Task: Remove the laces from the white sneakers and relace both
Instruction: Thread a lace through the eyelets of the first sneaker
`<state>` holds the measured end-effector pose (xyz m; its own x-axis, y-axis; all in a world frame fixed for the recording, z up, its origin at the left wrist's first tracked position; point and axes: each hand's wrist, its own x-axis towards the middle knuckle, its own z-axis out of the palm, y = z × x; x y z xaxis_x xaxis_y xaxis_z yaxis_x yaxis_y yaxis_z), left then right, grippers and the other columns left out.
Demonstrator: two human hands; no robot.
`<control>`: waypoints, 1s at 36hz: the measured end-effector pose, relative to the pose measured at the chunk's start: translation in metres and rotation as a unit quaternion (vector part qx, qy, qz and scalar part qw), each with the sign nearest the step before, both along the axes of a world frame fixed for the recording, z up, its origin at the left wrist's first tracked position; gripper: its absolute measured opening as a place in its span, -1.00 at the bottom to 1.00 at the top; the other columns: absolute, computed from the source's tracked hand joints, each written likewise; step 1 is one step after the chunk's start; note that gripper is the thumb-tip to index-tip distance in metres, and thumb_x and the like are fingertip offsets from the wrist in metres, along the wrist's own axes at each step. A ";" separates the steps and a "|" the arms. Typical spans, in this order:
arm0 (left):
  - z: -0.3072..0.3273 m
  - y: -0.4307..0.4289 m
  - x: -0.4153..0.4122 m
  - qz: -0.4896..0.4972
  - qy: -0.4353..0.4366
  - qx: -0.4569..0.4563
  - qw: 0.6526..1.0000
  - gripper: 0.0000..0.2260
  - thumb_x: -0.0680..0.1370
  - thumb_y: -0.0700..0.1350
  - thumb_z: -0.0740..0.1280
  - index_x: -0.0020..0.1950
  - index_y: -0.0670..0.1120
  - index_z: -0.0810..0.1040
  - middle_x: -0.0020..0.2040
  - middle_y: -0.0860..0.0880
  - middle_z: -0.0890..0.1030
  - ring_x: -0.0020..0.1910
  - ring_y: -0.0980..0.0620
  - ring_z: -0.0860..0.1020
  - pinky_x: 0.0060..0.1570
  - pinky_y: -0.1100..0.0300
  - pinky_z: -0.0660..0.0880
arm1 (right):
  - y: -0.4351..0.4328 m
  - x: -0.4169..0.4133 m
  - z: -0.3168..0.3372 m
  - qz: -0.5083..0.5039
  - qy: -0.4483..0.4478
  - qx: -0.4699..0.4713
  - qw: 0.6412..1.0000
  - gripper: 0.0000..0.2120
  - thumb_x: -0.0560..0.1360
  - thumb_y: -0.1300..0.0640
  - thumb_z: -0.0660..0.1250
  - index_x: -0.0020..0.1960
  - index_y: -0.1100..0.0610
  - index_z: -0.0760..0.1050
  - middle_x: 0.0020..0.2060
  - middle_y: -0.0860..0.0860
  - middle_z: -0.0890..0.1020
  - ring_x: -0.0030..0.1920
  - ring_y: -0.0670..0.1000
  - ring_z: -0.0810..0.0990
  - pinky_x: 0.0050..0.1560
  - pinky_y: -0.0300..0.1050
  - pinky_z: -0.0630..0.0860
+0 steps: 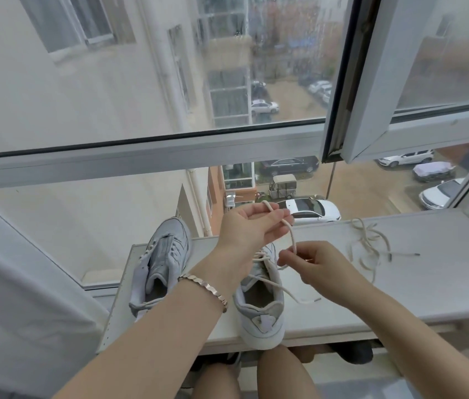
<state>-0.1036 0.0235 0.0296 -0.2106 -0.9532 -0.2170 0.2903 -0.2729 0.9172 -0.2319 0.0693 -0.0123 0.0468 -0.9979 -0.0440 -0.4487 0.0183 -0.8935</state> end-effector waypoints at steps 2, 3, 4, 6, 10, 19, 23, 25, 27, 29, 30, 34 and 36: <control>0.000 -0.004 0.003 0.031 0.007 -0.002 1.000 -0.93 0.45 -0.36 0.37 -0.12 -0.23 0.56 -0.26 -0.09 0.69 -0.22 0.01 0.68 -0.30 0.30 0.58 | 0.003 -0.005 0.002 0.016 -0.027 0.017 0.999 -0.73 0.54 0.05 0.25 -0.30 0.03 0.57 -0.62 -0.08 0.41 -0.58 -0.13 0.30 -0.51 -0.38 0.26; -0.001 -0.006 0.004 0.044 0.005 -0.004 0.999 -0.93 0.45 -0.37 0.37 -0.12 -0.23 0.56 -0.28 -0.08 0.69 -0.24 0.02 0.68 -0.31 0.30 0.57 | 0.004 -0.008 0.002 0.025 -0.040 0.023 0.999 -0.75 0.54 0.07 0.25 -0.28 0.05 0.58 -0.61 -0.07 0.46 -0.56 -0.12 0.35 -0.47 -0.36 0.31; -0.002 -0.007 0.006 0.056 0.000 -0.008 0.998 -0.93 0.45 -0.37 0.37 -0.13 -0.23 0.56 -0.30 -0.07 0.68 -0.26 0.02 0.68 -0.32 0.30 0.57 | 0.005 -0.011 0.003 0.035 -0.055 0.028 0.997 -0.77 0.54 0.09 0.27 -0.25 0.07 0.59 -0.57 -0.05 0.51 -0.52 -0.11 0.41 -0.43 -0.35 0.37; -0.007 -0.009 0.009 0.071 -0.015 -0.022 0.997 -0.92 0.46 -0.38 0.36 -0.13 -0.22 0.55 -0.32 -0.05 0.68 -0.28 0.04 0.67 -0.33 0.30 0.57 | 0.008 -0.018 0.005 0.051 -0.078 0.042 0.995 -0.84 0.51 0.13 0.30 -0.20 0.11 0.61 -0.49 -0.02 0.60 -0.43 -0.10 0.52 -0.33 -0.32 0.46; -0.026 -0.009 0.014 0.059 -0.153 -0.056 0.985 -0.93 0.53 -0.24 0.33 -0.02 -0.21 0.55 -0.23 -0.04 0.68 -0.26 0.07 0.66 -0.27 0.25 0.59 | 0.012 -0.027 0.007 0.036 -0.139 0.063 0.988 -0.86 0.49 0.19 0.32 -0.18 0.20 0.62 -0.34 0.08 0.67 -0.35 -0.07 0.61 -0.32 -0.31 0.52; -0.066 0.029 0.010 0.029 -0.590 -0.260 0.764 -0.67 0.44 0.16 0.35 -0.41 0.03 0.35 -0.34 0.10 0.38 -0.27 0.07 0.36 -0.29 0.23 0.24 | 0.008 -0.019 -0.006 -0.186 -0.300 0.054 0.934 -0.81 0.58 0.10 0.19 -0.07 0.11 0.55 -0.30 0.07 0.69 -0.40 -0.10 0.60 -0.38 -0.26 0.51; -0.072 0.035 0.001 0.047 -0.697 -0.272 0.662 -0.66 0.45 0.24 0.27 -0.27 -0.01 0.54 -0.23 0.06 0.42 -0.10 0.01 0.36 -0.13 0.16 0.14 | 0.009 -0.006 -0.019 -0.203 -0.269 0.059 0.940 -0.83 0.57 0.07 0.20 -0.06 0.07 0.54 -0.28 0.02 0.70 -0.38 -0.16 0.57 -0.27 -0.22 0.46; -0.075 0.037 0.000 0.065 -0.699 -0.264 0.662 -0.70 0.47 0.21 0.26 -0.21 0.01 0.60 -0.16 0.07 0.50 -0.03 0.01 0.39 -0.12 0.15 0.09 | 0.009 -0.001 -0.024 -0.214 -0.313 0.063 0.923 -0.86 0.56 0.13 0.23 -0.07 0.11 0.55 -0.30 0.06 0.69 -0.38 -0.10 0.58 -0.32 -0.26 0.52; -0.077 0.041 -0.001 0.089 -0.685 -0.258 0.676 -0.74 0.48 0.15 0.26 -0.23 0.02 0.62 -0.16 0.10 0.53 -0.04 0.03 0.37 -0.12 0.14 0.08 | 0.009 0.003 -0.027 -0.222 -0.359 0.060 0.905 -0.91 0.54 0.22 0.27 -0.09 0.18 0.55 -0.32 0.11 0.68 -0.38 -0.05 0.59 -0.31 -0.29 0.56; -0.080 0.043 -0.002 0.106 -0.656 -0.237 0.708 -0.76 0.49 0.10 0.27 -0.28 0.02 0.60 -0.19 0.14 0.50 -0.08 0.09 0.27 -0.12 0.15 0.06 | 0.010 0.005 -0.029 -0.224 -0.374 0.052 0.898 -0.96 0.48 0.31 0.33 -0.09 0.24 0.56 -0.33 0.12 0.68 -0.36 -0.04 0.62 -0.27 -0.32 0.57; -0.082 0.043 -0.002 0.113 -0.639 -0.222 0.727 -0.77 0.48 0.08 0.29 -0.31 0.03 0.58 -0.21 0.16 0.47 -0.09 0.11 0.22 -0.11 0.16 0.05 | 0.011 0.006 -0.030 -0.224 -0.376 0.047 0.898 -0.95 0.45 0.33 0.37 -0.10 0.24 0.57 -0.32 0.12 0.68 -0.34 -0.04 0.64 -0.27 -0.33 0.56; -0.089 0.042 0.001 0.157 -0.562 -0.175 0.793 -0.83 0.46 0.02 0.38 -0.33 0.03 0.58 -0.11 0.22 0.36 0.01 0.13 0.16 -0.01 0.21 0.06 | 0.012 0.011 -0.033 -0.216 -0.341 0.011 0.915 -0.84 0.36 0.39 0.44 -0.15 0.17 0.59 -0.30 0.04 0.70 -0.25 -0.11 0.67 -0.25 -0.39 0.53; -0.092 0.043 0.004 0.160 -0.536 -0.156 0.814 -0.86 0.44 0.00 0.40 -0.31 0.03 0.60 -0.02 0.22 0.34 0.11 0.12 0.15 0.05 0.25 0.10 | 0.012 0.014 -0.036 -0.215 -0.334 -0.008 0.918 -0.81 0.33 0.41 0.45 -0.18 0.15 0.60 -0.33 -0.01 0.70 -0.27 -0.14 0.66 -0.26 -0.40 0.52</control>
<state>-0.0991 0.0666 -0.0625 0.2112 -0.9657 0.1507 -0.7128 -0.0467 0.6998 -0.2175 0.0813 -0.0479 -0.3401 -0.9309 -0.1331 0.2449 0.0490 -0.9683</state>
